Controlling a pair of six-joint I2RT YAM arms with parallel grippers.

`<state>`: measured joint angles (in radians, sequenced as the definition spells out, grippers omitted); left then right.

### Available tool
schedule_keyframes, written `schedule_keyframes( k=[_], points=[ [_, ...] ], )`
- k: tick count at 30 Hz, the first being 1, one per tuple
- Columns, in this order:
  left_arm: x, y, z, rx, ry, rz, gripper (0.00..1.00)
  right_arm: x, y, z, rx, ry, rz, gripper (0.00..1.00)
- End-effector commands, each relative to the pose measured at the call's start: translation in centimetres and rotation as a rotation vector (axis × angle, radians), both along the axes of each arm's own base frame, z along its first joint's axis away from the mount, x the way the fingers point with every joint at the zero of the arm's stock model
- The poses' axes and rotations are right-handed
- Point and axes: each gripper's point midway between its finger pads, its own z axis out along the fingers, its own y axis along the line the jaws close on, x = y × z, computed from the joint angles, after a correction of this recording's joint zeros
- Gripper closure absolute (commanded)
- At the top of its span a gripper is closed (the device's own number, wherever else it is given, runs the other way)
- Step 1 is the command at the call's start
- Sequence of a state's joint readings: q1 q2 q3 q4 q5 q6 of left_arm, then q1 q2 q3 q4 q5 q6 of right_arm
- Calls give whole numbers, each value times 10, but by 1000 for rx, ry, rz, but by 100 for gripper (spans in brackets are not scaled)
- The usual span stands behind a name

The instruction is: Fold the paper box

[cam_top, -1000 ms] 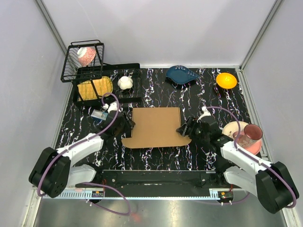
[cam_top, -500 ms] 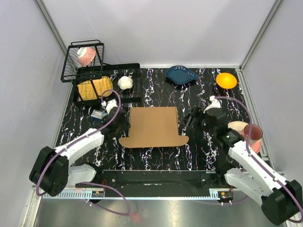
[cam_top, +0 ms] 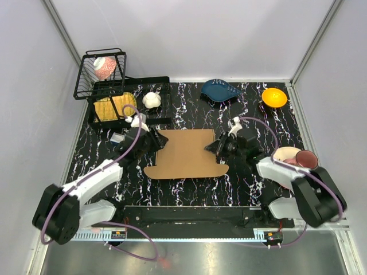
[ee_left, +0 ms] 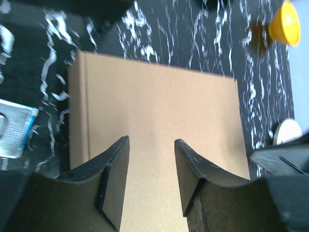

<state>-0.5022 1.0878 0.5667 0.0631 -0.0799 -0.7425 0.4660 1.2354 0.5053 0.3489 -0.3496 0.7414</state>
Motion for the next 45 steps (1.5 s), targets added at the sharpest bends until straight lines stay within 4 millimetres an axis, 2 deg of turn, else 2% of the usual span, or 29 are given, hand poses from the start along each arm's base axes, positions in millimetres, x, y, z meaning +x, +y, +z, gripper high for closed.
schedule_keyframes(
  k=[1,6,10,12,14,16,18,20,21,23,24,25,27,28,29,31,32,33,35,36,39,40,42,45],
  points=[
    [-7,-35,-19,-86,73,-162,57,-9,27,-11,146,52,117,87],
    [-20,-23,-79,-21,255,-105,58,-20,15,-69,58,194,72,92],
    [-38,-1,-120,45,360,-21,59,-33,-1,-104,-18,279,20,96],
    [-43,5,-130,65,386,3,59,-40,-9,-120,-51,318,-7,98],
    [-41,11,-130,85,377,31,59,-43,-13,-126,-69,335,-19,99],
    [-34,9,-117,79,344,31,59,-47,-10,-121,-35,323,-3,97],
    [-26,7,-93,52,275,31,57,-40,-3,-92,44,235,10,92],
    [-16,3,-61,13,197,33,55,-37,-1,-74,71,208,11,87],
    [-15,3,-53,9,183,32,54,-31,2,-51,99,151,16,82],
    [-9,0,-24,-19,121,25,53,-31,1,-38,97,144,13,79],
    [-8,-2,-17,-30,106,21,52,-27,4,-15,120,92,20,78],
    [-8,-2,-12,-35,107,17,52,-29,3,-12,114,98,24,78],
    [-11,-10,0,-81,90,-18,52,-31,5,7,138,64,42,78],
    [-13,-11,-4,-83,100,-22,52,-33,5,8,140,71,48,80],
    [-18,-20,-6,-110,117,-69,52,-38,6,6,139,88,68,81],
    [-24,-22,-23,-112,156,-84,52,-44,7,-10,116,132,91,85],
    [-29,-25,-37,-107,197,-99,52,-48,7,-18,111,158,104,85],
    [-34,-25,-49,-118,220,-102,52,-53,6,-39,87,218,106,86],
    [-42,-27,-74,-108,286,-117,52,-59,5,-59,71,276,114,87],
    [-48,-27,-85,-97,320,-119,53,-67,1,-82,42,342,106,88],
    [-63,-22,-122,-33,434,-123,54,-79,-10,-120,-27,450,73,89],
    [-66,-20,-129,-16,461,-118,54,-81,-12,-126,-40,461,67,89],
    [-70,-13,-141,13,492,-98,55,-85,-13,-128,-32,462,68,89],
    [-56,-13,-117,-7,405,-72,55,-73,-6,-96,47,359,67,85]
  ],
)
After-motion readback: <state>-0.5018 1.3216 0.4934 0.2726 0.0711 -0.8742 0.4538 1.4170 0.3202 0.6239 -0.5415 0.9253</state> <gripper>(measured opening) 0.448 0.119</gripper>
